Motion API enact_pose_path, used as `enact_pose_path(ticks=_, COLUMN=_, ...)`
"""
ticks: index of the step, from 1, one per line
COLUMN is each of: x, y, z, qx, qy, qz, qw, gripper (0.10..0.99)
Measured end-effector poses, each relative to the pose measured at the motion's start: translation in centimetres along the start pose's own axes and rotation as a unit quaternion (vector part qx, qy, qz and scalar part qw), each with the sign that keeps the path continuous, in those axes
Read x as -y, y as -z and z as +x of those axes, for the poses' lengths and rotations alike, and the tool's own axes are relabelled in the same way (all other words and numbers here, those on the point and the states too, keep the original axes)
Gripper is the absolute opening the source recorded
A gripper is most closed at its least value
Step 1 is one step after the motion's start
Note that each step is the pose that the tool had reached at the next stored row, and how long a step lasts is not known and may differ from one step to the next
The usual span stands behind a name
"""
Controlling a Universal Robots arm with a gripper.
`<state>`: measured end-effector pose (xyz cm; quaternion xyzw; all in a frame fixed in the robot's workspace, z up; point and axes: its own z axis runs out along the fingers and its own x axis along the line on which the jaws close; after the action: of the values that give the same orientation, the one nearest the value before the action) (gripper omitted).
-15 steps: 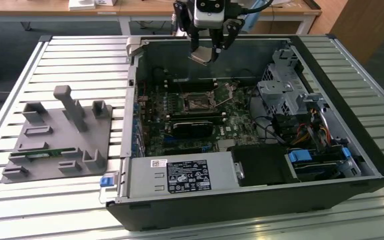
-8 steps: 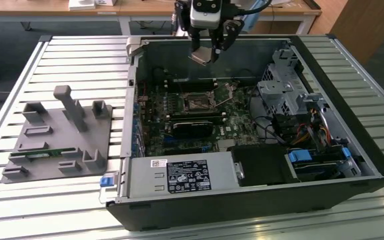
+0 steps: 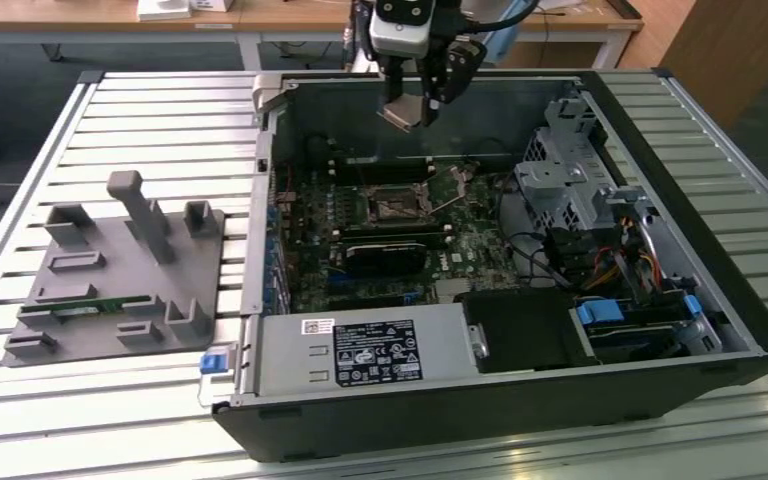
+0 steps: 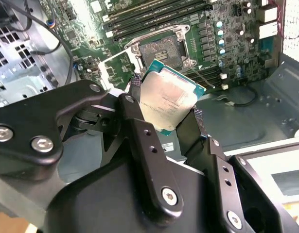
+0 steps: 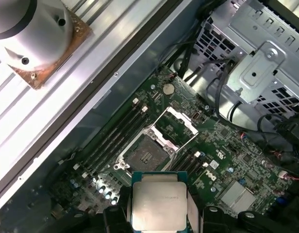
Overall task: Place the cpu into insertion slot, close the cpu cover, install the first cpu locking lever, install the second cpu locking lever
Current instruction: 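Place the cpu into insertion slot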
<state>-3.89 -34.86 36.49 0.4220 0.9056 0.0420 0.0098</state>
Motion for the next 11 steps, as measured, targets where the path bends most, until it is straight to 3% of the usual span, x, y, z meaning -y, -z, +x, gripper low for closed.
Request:
enact_pose_path(ticks=5, x=0.00, y=-0.03, z=0.00, qx=0.0026, qy=-0.030, qz=-0.0005, qw=0.9995, gripper=0.537)
enact_pose_path(ticks=11, x=0.00, y=-0.07, z=0.01, qx=0.0056, qy=-0.065, qz=-0.0011, qw=0.9978, gripper=0.537)
